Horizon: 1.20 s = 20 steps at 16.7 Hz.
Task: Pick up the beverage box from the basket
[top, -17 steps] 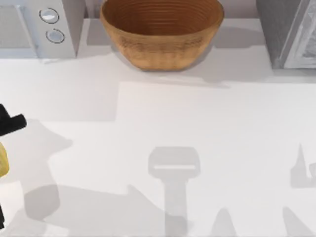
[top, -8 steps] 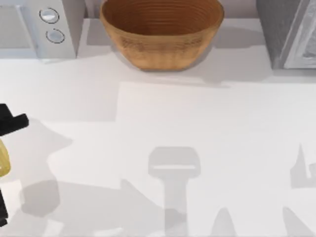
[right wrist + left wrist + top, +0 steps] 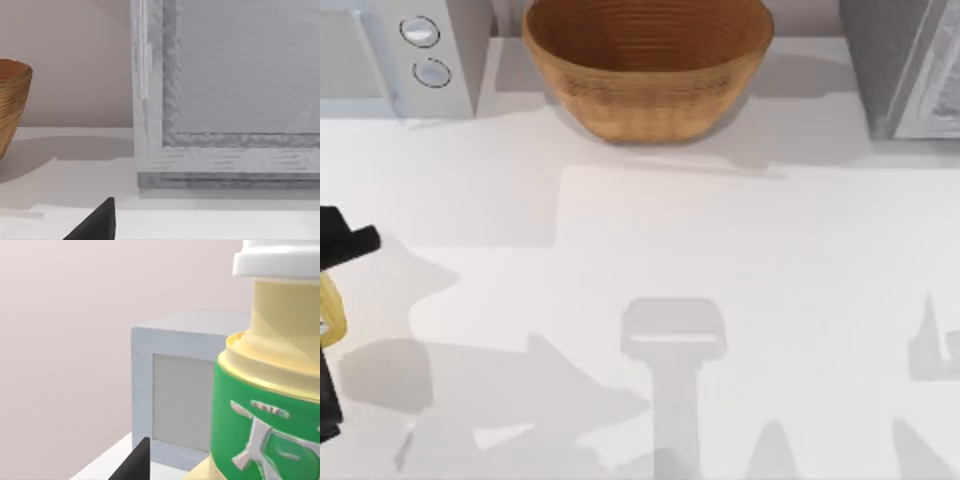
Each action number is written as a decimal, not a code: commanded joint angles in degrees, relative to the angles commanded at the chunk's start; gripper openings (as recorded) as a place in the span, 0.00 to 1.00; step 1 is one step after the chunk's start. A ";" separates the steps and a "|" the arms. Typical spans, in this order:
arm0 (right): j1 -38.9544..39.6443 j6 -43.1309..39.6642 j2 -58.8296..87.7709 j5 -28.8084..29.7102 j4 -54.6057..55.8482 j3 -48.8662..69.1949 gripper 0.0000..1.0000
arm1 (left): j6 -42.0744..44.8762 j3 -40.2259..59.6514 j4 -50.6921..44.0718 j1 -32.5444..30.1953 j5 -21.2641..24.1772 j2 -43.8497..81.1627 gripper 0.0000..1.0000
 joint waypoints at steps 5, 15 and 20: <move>0.00 0.00 0.00 0.00 0.00 0.00 1.00 | -0.81 0.00 8.97 2.93 3.56 9.72 0.00; 0.00 0.00 0.00 0.00 0.00 0.00 1.00 | -0.93 0.03 9.98 3.24 3.90 10.76 0.30; 0.00 0.00 0.00 0.00 0.00 0.00 1.00 | -0.93 0.03 9.98 3.24 3.90 10.76 0.68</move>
